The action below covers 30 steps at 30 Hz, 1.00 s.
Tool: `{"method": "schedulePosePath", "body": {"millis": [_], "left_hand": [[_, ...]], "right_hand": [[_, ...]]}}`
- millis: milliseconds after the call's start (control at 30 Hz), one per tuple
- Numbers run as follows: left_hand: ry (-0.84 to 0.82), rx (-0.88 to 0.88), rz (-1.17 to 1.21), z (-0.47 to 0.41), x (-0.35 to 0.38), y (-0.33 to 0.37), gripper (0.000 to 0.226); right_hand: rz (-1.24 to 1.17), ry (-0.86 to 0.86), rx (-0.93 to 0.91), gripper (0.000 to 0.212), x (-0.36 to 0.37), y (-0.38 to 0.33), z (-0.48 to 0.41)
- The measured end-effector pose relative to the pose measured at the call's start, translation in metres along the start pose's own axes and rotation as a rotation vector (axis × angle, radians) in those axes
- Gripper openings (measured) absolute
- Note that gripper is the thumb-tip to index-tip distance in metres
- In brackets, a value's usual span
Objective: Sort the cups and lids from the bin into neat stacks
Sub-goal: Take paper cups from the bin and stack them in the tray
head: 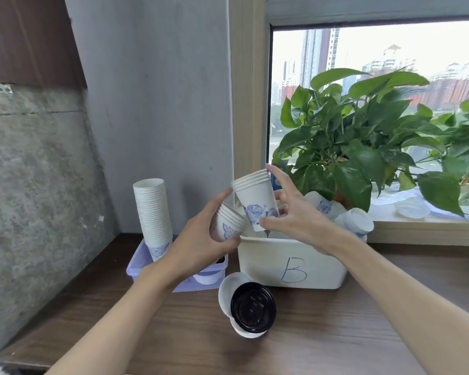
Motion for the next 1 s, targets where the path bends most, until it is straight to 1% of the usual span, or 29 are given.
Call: {"method": "schedulePosePath", "body": {"millis": [100, 167, 300, 400, 500, 633, 700, 767, 867, 1000], "left_hand": [[-0.019, 0.005, -0.009, 0.0, -0.001, 0.001, 0.084], [-0.022, 0.0, 0.015, 0.001, -0.001, 0.0, 0.085], [0.006, -0.008, 0.05, 0.002, -0.001, -0.001, 0.086], [0.007, 0.002, 0.091, 0.003, 0.004, 0.003, 0.089], [0.006, 0.029, 0.138, 0.004, 0.01, 0.011, 0.098], [0.057, 0.071, 0.172, 0.004, 0.004, 0.019, 0.103], [0.079, 0.068, 0.198, 0.004, 0.001, 0.018, 0.1], [0.089, 0.068, 0.215, 0.004, 0.0, 0.017, 0.092], [0.101, 0.065, 0.2, 0.006, 0.0, 0.012, 0.082], [0.146, 0.047, 0.207, 0.01, -0.003, -0.003, 0.074]], "right_hand": [[0.046, -0.034, 0.012, 0.097, -0.002, 0.0, -0.001], [0.016, -0.021, 0.024, 0.089, -0.006, 0.0, -0.001], [-0.267, 0.172, 0.033, 0.079, -0.021, -0.002, 0.0], [-0.323, 0.241, 0.005, 0.078, -0.013, -0.008, 0.003], [-0.382, 0.216, 0.0, 0.075, 0.003, -0.011, 0.004], [-0.406, 0.153, 0.02, 0.062, 0.012, -0.012, 0.003], [-0.37, 0.142, 0.036, 0.055, 0.017, -0.013, 0.004], [-0.347, 0.139, 0.041, 0.048, 0.022, -0.015, 0.004], [-0.359, 0.1, 0.049, 0.038, 0.032, -0.015, 0.004], [-0.299, 0.033, 0.049, 0.049, 0.044, -0.013, 0.004]]}}
Point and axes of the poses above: each hand's wrist, its own z-axis away from the middle knuckle, its own x-axis out of the palm, y = z × x, the point moved 9 cm from there along -z, towards the middle knuckle, and after that the axes turned 14 degrees about z, right-handed, at the moved point
